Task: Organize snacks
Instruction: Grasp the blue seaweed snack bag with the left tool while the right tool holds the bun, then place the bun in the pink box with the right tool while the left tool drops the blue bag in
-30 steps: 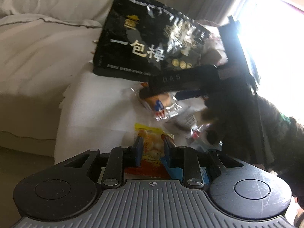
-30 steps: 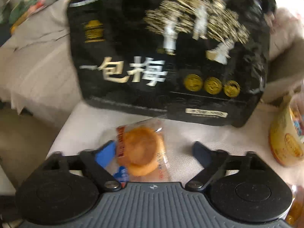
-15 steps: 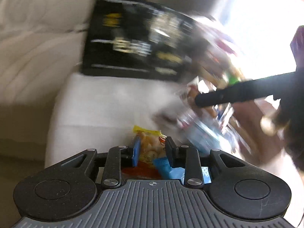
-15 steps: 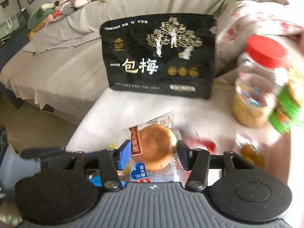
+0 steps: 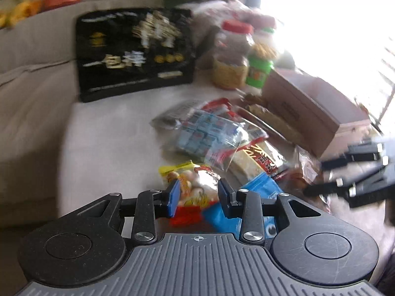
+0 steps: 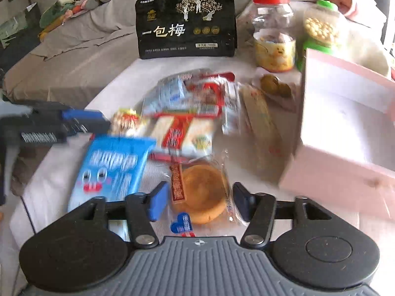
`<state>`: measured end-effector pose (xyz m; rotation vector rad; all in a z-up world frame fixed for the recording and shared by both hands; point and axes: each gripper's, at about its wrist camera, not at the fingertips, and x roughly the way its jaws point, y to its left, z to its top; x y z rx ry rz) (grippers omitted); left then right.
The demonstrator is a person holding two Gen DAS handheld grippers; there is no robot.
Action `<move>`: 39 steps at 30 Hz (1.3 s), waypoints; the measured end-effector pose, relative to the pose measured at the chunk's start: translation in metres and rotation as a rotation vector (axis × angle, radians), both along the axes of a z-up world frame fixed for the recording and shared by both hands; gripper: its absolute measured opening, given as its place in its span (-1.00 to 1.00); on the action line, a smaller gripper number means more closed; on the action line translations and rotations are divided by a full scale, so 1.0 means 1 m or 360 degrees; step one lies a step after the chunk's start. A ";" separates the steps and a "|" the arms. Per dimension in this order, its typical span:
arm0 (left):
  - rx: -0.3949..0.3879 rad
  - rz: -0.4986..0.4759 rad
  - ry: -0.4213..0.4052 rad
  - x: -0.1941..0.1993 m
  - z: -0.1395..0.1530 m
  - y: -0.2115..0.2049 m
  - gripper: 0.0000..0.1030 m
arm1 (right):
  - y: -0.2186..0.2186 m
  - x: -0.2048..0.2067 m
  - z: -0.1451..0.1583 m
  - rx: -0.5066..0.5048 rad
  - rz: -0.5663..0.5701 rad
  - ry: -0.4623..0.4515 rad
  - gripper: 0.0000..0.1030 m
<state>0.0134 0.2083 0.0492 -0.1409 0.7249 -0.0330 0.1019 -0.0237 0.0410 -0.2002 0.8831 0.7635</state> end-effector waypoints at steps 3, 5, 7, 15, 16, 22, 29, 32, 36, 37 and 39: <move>-0.0172 0.0140 -0.0016 -0.024 0.008 0.003 -0.26 | -0.014 -0.012 -0.005 -0.0003 -0.0038 -0.0078 0.49; -0.0338 0.0191 -0.0002 -0.038 0.009 0.006 -0.26 | -0.019 -0.019 -0.007 -0.0002 -0.0051 -0.0123 0.49; -0.0480 0.0216 0.0016 -0.051 0.006 0.003 -0.26 | -0.026 -0.027 -0.003 0.0042 -0.0054 -0.0151 0.49; -0.0717 0.0332 0.0054 -0.075 -0.027 -0.021 -0.26 | -0.016 -0.055 -0.002 0.0142 0.0101 -0.0155 0.50; -0.0745 0.0318 0.0069 -0.071 -0.032 -0.024 -0.26 | -0.014 -0.059 -0.003 0.0120 0.0108 -0.0182 0.50; -0.0727 0.0297 -0.0005 -0.049 -0.030 -0.036 -0.26 | -0.020 -0.062 -0.009 0.0113 0.0084 -0.0199 0.49; -0.0596 0.0023 -0.0106 -0.037 0.004 -0.083 -0.28 | -0.037 -0.066 -0.010 0.0137 0.0074 -0.0215 0.49; -0.0490 0.0040 -0.0086 -0.020 0.000 -0.096 -0.31 | -0.043 -0.068 -0.011 0.0113 0.0056 -0.0247 0.49; -0.0450 0.0073 -0.0005 0.005 -0.013 -0.099 -0.57 | -0.050 -0.071 -0.010 0.0044 0.0006 -0.0340 0.50; -0.0494 0.0078 0.0007 0.006 -0.015 -0.097 -0.58 | -0.051 -0.070 -0.009 0.0025 0.0000 -0.0359 0.55; -0.0608 0.0092 0.0022 0.003 -0.017 -0.088 -0.60 | -0.054 -0.069 -0.008 0.0013 0.0007 -0.0382 0.66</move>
